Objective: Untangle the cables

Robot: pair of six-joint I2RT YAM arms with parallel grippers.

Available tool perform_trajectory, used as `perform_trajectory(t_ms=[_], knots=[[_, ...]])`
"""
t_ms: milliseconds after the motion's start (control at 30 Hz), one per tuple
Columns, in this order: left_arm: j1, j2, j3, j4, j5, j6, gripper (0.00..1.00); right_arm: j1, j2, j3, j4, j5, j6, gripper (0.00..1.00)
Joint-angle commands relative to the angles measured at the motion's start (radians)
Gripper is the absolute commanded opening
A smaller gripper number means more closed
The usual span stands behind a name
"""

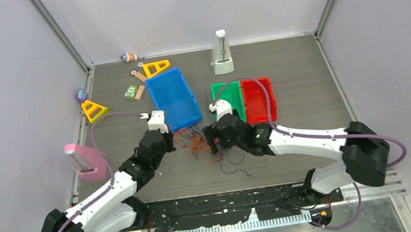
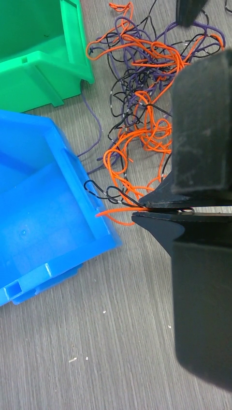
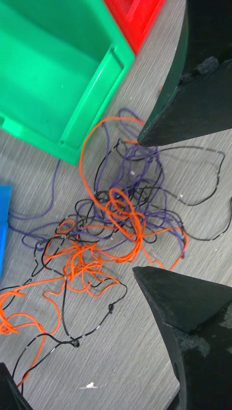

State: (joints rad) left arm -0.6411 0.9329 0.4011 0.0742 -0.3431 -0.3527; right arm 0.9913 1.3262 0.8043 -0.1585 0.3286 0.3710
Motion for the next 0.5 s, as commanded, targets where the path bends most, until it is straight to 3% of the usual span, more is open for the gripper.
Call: perform_trajectory(t_ms=[0,100,233,300,333,400,467], knots=[[0.004,-0.008,-0.002,0.061,0.02,0.018,0.0,0.035,0.148,0.1,0.032,0.023,0.026,0.99],[0.004,-0.009,-0.001,0.06,0.021,0.018,0.0,0.044,0.242,0.142,0.007,0.055,0.069,0.97],[0.004,-0.025,-0.005,0.051,-0.004,0.013,0.0,0.046,0.337,0.184,-0.094,0.196,0.157,0.85],[0.004,-0.043,-0.011,0.041,-0.039,0.005,0.0,0.03,0.33,0.155,-0.124,0.251,0.209,0.69],[0.004,-0.053,-0.015,0.035,-0.064,-0.001,0.0,0.021,0.299,0.115,-0.126,0.264,0.243,0.52],[0.004,-0.073,-0.022,0.02,-0.133,-0.021,0.0,-0.011,0.214,0.024,-0.114,0.27,0.284,0.31],[0.004,-0.096,-0.031,0.002,-0.208,-0.047,0.0,-0.051,0.114,-0.071,-0.106,0.27,0.315,0.18]])
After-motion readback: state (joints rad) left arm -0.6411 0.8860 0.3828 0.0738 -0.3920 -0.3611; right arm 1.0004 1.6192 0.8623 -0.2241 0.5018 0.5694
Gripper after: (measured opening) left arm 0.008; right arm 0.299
